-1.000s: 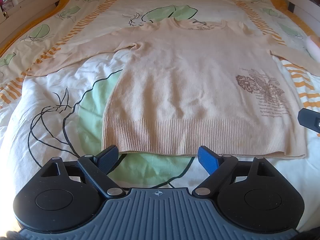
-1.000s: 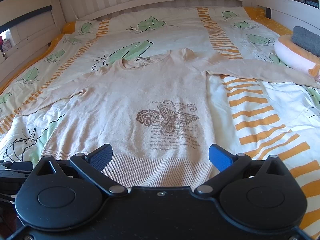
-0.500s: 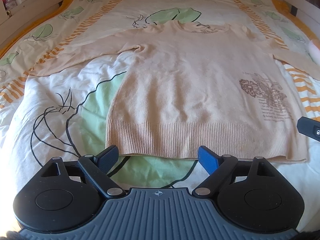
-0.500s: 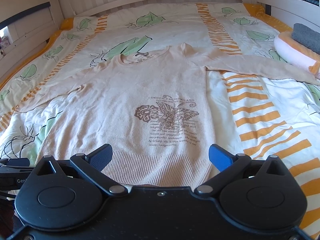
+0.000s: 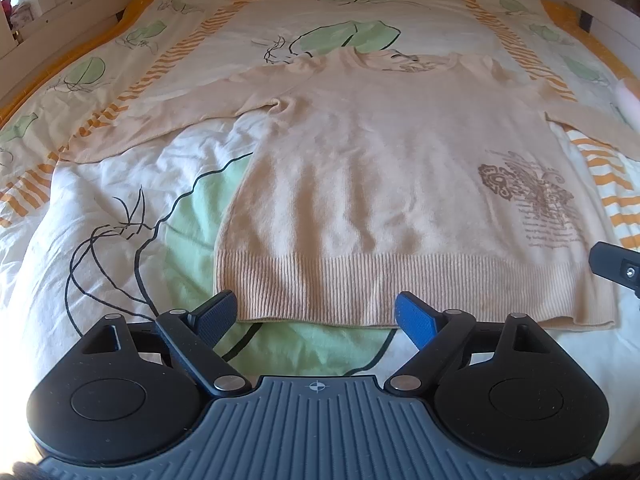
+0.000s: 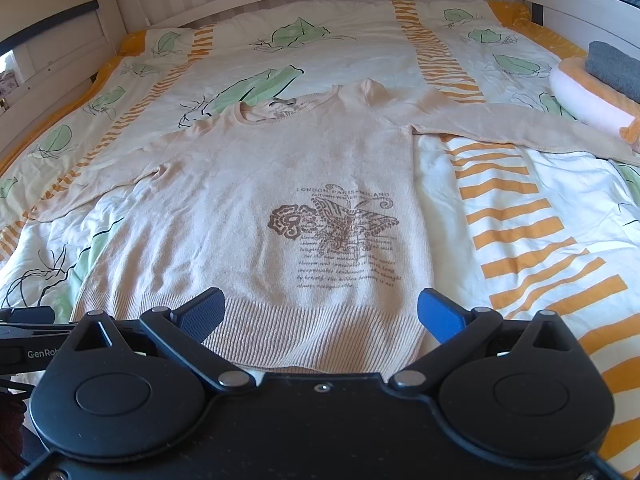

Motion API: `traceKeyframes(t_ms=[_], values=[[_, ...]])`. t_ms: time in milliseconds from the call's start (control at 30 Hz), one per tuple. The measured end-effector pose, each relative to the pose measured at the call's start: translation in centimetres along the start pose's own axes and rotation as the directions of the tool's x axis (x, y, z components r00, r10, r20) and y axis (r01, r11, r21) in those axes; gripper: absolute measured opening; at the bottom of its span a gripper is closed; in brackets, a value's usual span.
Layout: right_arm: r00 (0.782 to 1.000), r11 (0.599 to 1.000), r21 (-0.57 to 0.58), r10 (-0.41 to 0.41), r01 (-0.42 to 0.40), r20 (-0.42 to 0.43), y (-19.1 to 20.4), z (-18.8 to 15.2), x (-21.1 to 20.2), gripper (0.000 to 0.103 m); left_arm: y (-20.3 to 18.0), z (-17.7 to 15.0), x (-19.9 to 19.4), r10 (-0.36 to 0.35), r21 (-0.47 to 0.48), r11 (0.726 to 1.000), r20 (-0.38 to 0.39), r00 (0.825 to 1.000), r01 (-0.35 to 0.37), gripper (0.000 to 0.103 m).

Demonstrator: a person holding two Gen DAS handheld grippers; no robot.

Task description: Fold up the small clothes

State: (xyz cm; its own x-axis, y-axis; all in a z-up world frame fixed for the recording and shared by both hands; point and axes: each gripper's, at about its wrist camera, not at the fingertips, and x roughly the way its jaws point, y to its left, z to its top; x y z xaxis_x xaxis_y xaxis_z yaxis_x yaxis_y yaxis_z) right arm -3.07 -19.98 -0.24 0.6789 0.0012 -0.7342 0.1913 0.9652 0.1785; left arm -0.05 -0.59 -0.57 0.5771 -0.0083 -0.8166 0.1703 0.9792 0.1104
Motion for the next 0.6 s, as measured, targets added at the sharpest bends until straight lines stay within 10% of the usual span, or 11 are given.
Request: traceKeyframes(t_ms=[600], values=[[1.000,1.000,0.006,0.011,-0.011,-0.008,-0.07,-0.20,0.35,0.102,0.12,-0.07,0.18,-0.004,-0.001,1.000,-0.010,1.000,0.004,0.086]])
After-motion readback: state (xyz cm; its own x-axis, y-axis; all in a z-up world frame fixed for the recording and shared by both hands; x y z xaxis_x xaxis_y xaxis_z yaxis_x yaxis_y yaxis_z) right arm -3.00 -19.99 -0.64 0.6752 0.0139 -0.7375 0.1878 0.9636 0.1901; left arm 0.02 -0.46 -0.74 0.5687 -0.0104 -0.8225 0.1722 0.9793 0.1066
